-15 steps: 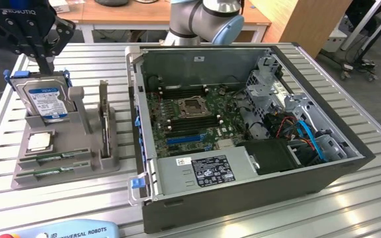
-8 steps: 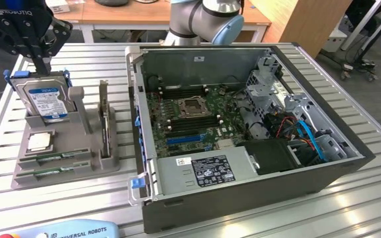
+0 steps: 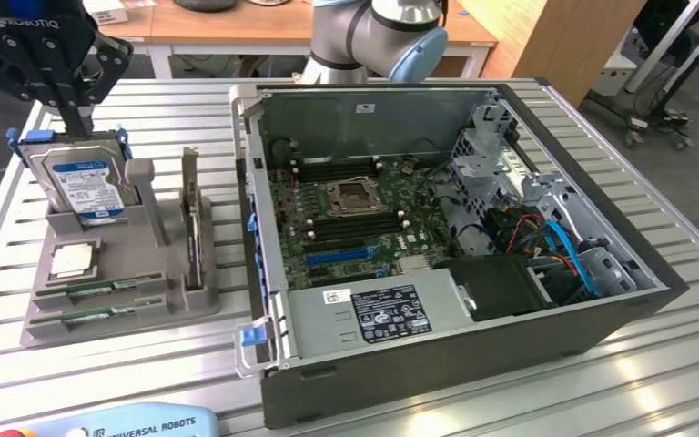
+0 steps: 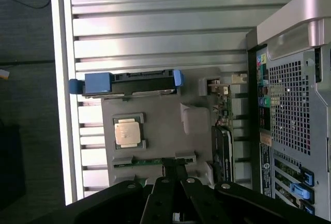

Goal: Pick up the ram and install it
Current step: 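Reach for the ram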

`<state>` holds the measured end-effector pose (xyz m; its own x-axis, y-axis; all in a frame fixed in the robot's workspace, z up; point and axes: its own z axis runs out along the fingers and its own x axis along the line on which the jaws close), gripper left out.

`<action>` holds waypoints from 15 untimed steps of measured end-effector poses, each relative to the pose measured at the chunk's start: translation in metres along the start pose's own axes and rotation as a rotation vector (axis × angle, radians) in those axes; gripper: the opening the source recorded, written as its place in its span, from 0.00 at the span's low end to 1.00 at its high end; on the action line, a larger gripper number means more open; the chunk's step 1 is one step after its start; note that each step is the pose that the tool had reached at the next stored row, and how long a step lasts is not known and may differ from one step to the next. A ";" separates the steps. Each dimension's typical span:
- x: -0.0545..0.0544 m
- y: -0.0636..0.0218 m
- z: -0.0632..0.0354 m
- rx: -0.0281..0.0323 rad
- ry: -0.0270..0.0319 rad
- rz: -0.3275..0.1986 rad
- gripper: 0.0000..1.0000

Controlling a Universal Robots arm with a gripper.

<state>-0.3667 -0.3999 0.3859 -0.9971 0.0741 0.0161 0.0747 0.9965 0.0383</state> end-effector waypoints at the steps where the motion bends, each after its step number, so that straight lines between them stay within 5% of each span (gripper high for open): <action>1: 0.000 -0.0010 -0.0001 0.0000 0.0000 0.000 0.10; 15: -0.002 -0.0273 -0.0011 0.0000 0.0000 0.000 0.10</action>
<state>-0.3665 -0.4274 0.3859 -0.9971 0.0741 0.0161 0.0747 0.9965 0.0382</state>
